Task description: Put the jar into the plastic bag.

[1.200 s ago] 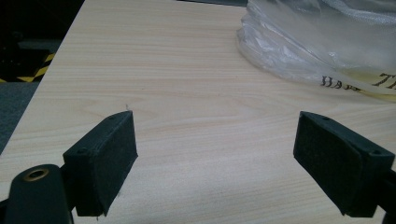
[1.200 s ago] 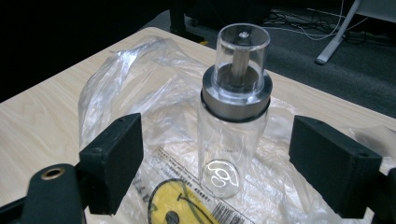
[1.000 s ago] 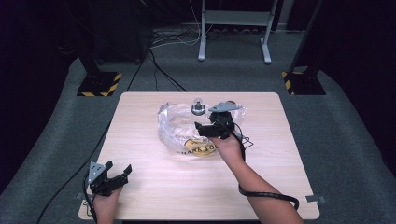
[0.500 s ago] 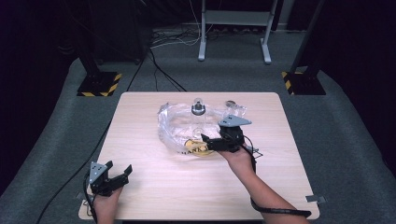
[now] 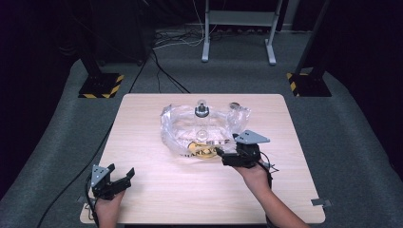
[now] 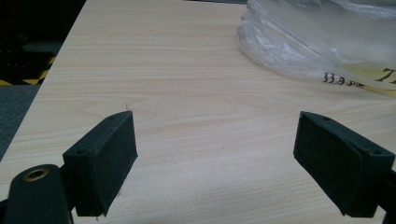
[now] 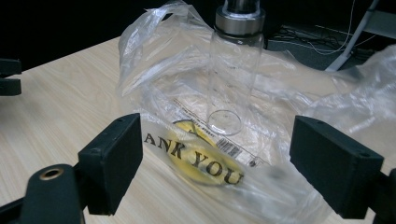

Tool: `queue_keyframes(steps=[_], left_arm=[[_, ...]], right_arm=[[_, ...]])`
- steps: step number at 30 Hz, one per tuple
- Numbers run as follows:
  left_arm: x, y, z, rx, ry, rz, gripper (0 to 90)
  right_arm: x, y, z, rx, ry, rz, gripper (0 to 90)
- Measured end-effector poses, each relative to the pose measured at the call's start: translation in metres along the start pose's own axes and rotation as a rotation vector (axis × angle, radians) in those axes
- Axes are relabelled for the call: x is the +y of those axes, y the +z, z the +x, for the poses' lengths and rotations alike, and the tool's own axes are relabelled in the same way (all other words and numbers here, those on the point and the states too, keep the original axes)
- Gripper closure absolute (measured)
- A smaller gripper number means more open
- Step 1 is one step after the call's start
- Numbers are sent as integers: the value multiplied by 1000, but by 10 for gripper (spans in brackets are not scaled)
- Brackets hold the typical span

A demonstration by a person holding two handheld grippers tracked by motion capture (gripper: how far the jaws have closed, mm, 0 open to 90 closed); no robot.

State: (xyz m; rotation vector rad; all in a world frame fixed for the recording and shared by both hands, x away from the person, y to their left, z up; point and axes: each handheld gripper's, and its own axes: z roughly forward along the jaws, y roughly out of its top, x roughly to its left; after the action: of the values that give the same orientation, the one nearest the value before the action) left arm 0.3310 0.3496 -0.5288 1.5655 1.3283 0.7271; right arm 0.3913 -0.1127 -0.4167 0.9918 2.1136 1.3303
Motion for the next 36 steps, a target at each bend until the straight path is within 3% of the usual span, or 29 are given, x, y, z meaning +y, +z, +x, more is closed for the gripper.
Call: queue_keyframes(steps=[12,17,24,36], left_arm=[[0,0,0,2,3,-3,127],[0,0,-1,4,7,-2,127],[0,0,-1,4,9,-2,127],[0,0,-2,7,14,-1,127]], right_arm=[[-43,-13,-21,-73,78,10,162],[-61,-15,-29,-120,81,26,162],[-85,-16,-37,-142,141,40,162],[-110,-20,-50,-195,181,65,162]])
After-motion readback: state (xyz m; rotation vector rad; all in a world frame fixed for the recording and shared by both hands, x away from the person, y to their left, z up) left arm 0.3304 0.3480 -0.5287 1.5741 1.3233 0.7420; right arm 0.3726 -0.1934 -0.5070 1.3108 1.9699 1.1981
